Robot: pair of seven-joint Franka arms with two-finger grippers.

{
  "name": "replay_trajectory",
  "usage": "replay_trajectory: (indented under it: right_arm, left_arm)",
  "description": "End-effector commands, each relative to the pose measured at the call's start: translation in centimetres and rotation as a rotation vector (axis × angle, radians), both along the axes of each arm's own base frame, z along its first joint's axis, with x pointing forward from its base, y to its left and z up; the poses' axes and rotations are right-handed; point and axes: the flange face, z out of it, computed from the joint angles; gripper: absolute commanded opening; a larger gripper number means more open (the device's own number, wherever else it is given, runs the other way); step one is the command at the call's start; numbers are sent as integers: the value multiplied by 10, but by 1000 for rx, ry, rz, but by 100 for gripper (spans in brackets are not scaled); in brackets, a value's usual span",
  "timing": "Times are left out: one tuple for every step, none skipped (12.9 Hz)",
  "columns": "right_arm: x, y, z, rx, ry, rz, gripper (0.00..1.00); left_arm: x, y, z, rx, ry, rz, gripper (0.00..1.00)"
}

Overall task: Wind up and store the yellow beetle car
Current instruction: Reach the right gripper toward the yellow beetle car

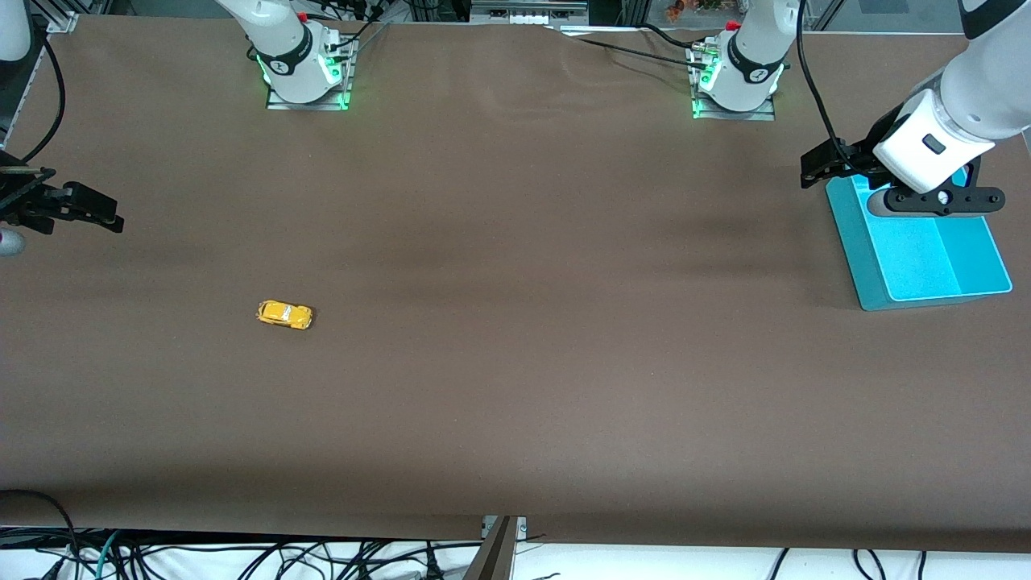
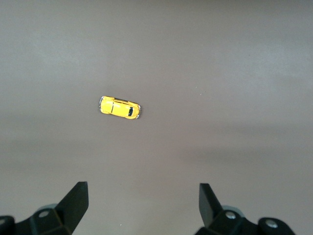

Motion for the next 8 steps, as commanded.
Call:
replay_trajectory:
  right_arm:
    - [-2, -2, 3, -1, 1, -11, 100]
    - [-1, -3, 2, 0, 3, -9, 100]
    - [-1, -3, 2, 0, 3, -11, 100]
    - [-2, -2, 3, -1, 1, -5, 100]
    - [0, 2, -2, 1, 9, 1, 100]
    - [6, 9, -16, 0, 36, 17, 100]
    - [7, 17, -34, 10, 98, 26, 100]
    - [2, 21, -38, 20, 144, 28, 100]
  left_arm:
    - [-1, -1, 3, 8, 7, -26, 100]
    - [1, 1, 1, 8, 10, -23, 100]
    - [1, 1, -2, 10, 16, -23, 100]
    - [2, 3, -3, 10, 18, -17, 100]
    - [2, 6, -4, 12, 19, -7, 100]
    - [2, 8, -4, 12, 21, -2, 100]
    - [1, 11, -3, 12, 21, 1, 100]
    - [2, 15, -4, 12, 22, 7, 100]
